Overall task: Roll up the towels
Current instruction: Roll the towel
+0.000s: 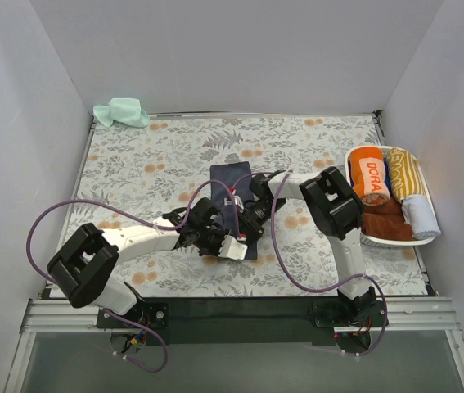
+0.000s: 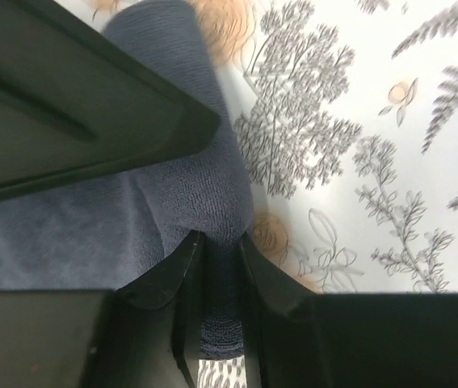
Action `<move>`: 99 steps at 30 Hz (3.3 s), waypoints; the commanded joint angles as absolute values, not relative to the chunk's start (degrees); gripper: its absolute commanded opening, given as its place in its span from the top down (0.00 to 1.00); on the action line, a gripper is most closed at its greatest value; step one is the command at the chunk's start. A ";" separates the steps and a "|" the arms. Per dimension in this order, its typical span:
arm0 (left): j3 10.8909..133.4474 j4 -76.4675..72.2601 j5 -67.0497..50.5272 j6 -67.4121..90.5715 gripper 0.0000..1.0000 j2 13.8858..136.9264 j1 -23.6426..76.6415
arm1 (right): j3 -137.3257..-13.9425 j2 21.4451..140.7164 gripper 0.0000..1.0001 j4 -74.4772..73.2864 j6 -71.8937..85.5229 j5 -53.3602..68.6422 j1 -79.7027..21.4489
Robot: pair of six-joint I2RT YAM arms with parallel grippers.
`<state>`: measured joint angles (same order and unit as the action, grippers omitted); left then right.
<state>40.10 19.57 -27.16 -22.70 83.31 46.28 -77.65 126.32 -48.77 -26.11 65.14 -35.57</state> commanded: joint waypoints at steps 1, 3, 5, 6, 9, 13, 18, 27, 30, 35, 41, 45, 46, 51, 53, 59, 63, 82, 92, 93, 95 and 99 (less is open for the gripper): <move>41.47 34.18 -37.96 -22.50 0.97 89.46 46.24 | -75.68 119.74 0.42 -42.54 -26.81 49.93 -32.44; 42.62 37.77 -39.72 -23.37 0.99 91.48 44.31 | -74.89 116.82 0.32 -42.71 -26.37 48.79 -30.07; 45.33 40.85 -41.13 -24.25 1.00 94.91 42.64 | -73.31 112.08 0.31 -42.80 -27.06 45.98 -27.61; 46.83 44.18 -42.87 -24.69 1.00 96.40 40.63 | -72.78 110.58 0.31 -42.72 -27.42 44.75 -26.73; 53.33 52.08 -47.61 -25.83 1.00 104.20 36.06 | -69.97 102.43 0.32 -42.63 -29.09 41.75 -22.95; 61.42 59.67 -51.23 -25.58 1.00 112.82 32.44 | -66.19 93.20 0.33 -41.49 -30.50 39.47 -19.87; 71.08 66.60 -52.47 -25.93 1.00 124.95 29.98 | -60.57 82.46 0.36 -36.66 -31.11 38.24 -21.87; 81.82 70.49 -45.45 -26.19 0.95 137.36 27.78 | -54.85 83.04 0.35 -21.99 -33.05 19.00 -45.77; 83.84 70.93 -44.91 -26.19 0.94 139.21 27.16 | -54.93 86.46 0.34 -17.33 -33.75 15.39 -50.53; 87.53 72.42 -46.05 -26.45 0.91 141.41 26.46 | -54.76 91.66 0.35 -12.23 -34.98 12.39 -55.10; 88.16 72.25 -46.76 -27.42 0.82 140.89 25.23 | -52.12 96.77 0.77 -11.16 -37.26 13.44 -55.37; 84.57 70.23 -47.90 -27.51 0.68 135.38 23.04 | -51.06 95.80 0.99 -12.91 -37.26 18.10 -55.20; 83.59 69.96 -48.51 -27.68 0.65 133.96 22.33 | -52.20 96.15 0.99 -15.79 -37.53 20.45 -54.76; 78.58 69.44 -55.52 -29.62 0.49 122.89 14.18 | -56.59 99.92 0.99 -23.72 -36.65 29.16 -52.04; 75.69 67.69 -56.95 -29.62 0.32 116.58 10.74 | -59.31 101.24 0.99 -26.70 -35.60 34.17 -50.02; 62.89 50.68 -52.31 -21.46 0.31 93.68 1.58 | -66.79 110.29 0.99 -35.06 -32.70 46.04 -45.53; 51.37 39.39 -46.77 -19.42 0.29 74.70 4.81 | -73.54 119.41 0.99 -40.59 -33.04 51.14 -43.16; 30.94 8.01 -8.38 -24.61 0.31 73.02 53.43 | -87.19 139.22 0.99 -55.89 -35.33 58.62 -39.11; 37.17 28.06 -19.47 -25.22 0.87 83.23 54.58 | -87.62 134.92 0.66 -58.27 -32.44 59.68 -34.99; 37.79 30.47 -20.90 -24.70 0.90 83.67 54.58 | -87.89 132.21 0.64 -58.53 -32.17 59.07 -34.20; 39.20 36.09 -25.37 -24.17 0.93 84.64 54.06 | -88.24 127.56 0.55 -58.71 -31.12 57.49 -31.47; 41.04 40.33 -29.86 -23.03 0.96 87.35 52.39 | -87.98 120.00 0.46 -58.01 -31.02 52.83 -26.82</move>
<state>42.00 23.77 -18.94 -25.10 83.70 52.95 -88.14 128.20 -58.98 -30.15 59.88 -31.16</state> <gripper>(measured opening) 0.213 0.516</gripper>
